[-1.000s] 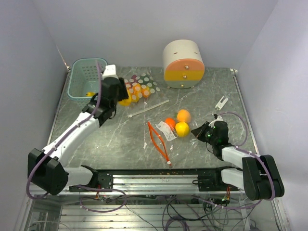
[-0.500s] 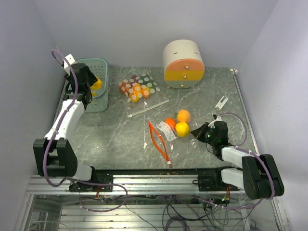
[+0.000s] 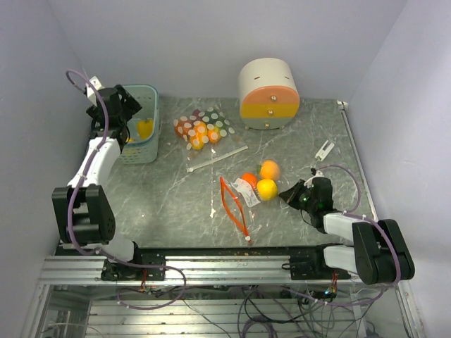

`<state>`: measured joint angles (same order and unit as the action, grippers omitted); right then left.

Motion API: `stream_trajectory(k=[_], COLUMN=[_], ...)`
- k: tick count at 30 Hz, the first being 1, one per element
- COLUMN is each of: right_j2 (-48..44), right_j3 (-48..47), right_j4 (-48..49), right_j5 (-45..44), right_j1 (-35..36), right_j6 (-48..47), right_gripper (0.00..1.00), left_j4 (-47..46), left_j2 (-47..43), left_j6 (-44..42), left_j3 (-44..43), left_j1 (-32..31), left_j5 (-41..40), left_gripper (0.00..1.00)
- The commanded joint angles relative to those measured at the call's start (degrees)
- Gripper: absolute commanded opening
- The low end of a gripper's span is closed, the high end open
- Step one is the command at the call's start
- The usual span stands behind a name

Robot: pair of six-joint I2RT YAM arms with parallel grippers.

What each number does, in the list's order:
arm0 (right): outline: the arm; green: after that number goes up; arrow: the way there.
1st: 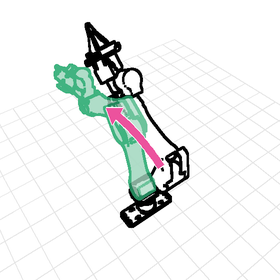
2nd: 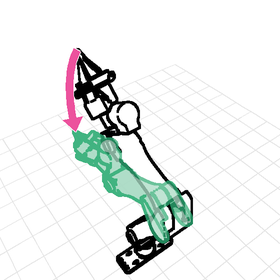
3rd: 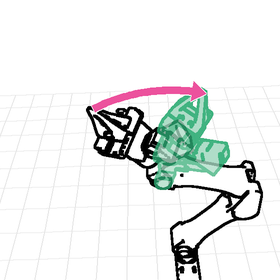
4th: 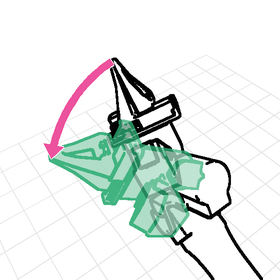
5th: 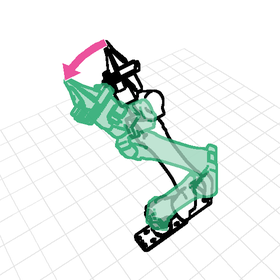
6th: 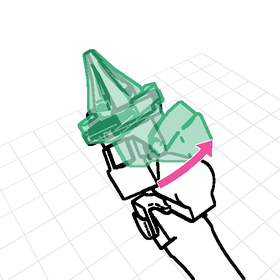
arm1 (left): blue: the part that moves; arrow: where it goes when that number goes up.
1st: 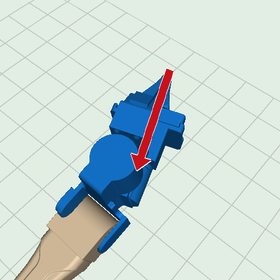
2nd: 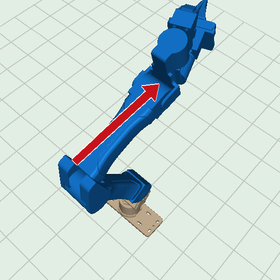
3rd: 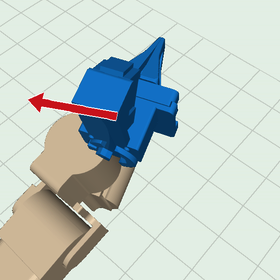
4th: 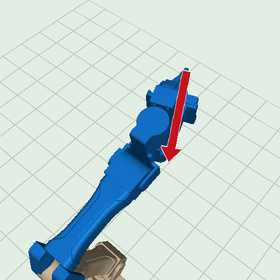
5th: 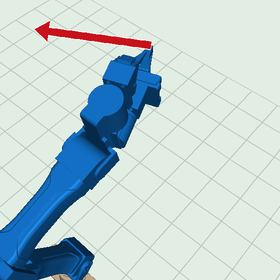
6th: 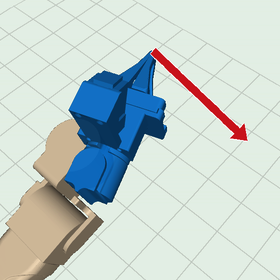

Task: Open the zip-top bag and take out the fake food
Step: Place the fake vegetable in the bin.

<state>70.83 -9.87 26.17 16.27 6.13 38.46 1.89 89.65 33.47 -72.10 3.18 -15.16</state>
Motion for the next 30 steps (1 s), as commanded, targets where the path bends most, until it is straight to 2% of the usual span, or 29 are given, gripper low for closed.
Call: stream_trajectory(k=[1, 7, 12, 17, 21, 24, 26, 30], right_j2=[0.9, 3.1, 6.1, 3.8, 0.8, -3.3, -7.2, -11.6], right_j3=[0.1, 1.0, 2.9, 3.0, 2.7, 1.8, 0.7, -2.3], right_j4=[2.4, 5.7, 11.7, 9.5, 7.3, 3.5, -0.6, -5.3], right_j5=[-0.1, 2.4, 4.9, -0.4, -4.0, -7.0, -8.9, -9.7], right_j1=[0.1, 0.3, 1.0, 5.9, 10.7, 13.2, 13.9, 13.9], right_j6=[-0.9, 1.0, 4.3, 4.6, 5.1, 4.2, 2.7, 0.8], right_gripper=[0.0, 0.0, 0.0, 0.0, 0.0, 0.01, 0.04, 0.1], left_j4=[-4.8, -8.8, -9.9, -12.4, -9.2, -15.3, -19.1, -18.0], left_j2=[-8.6, -19.9, -24.0, -25.6, -27.5, -32.2, -35.2, -37.2], left_j6=[-2.1, -4.7, -4.6, -3.6, 0.8, 3.1, 6.2, 13.2], left_j3=[6.3, 18.0, 27.3, 37.1, 42.5, 50.4, 55.5, 59.7], left_j1=[-3.2, -17.0, -28.7, -40.3, -47.8, -50.6, -51.1, -51.1], left_j5=[-1.1, -6.4, -11.6, -18.8, -26.3, -20.5, -13.3, -5.5], left_gripper=[0.99, 0.99, 1.0, 0.99, 0.99, 0.99, 0.93, 0.8])
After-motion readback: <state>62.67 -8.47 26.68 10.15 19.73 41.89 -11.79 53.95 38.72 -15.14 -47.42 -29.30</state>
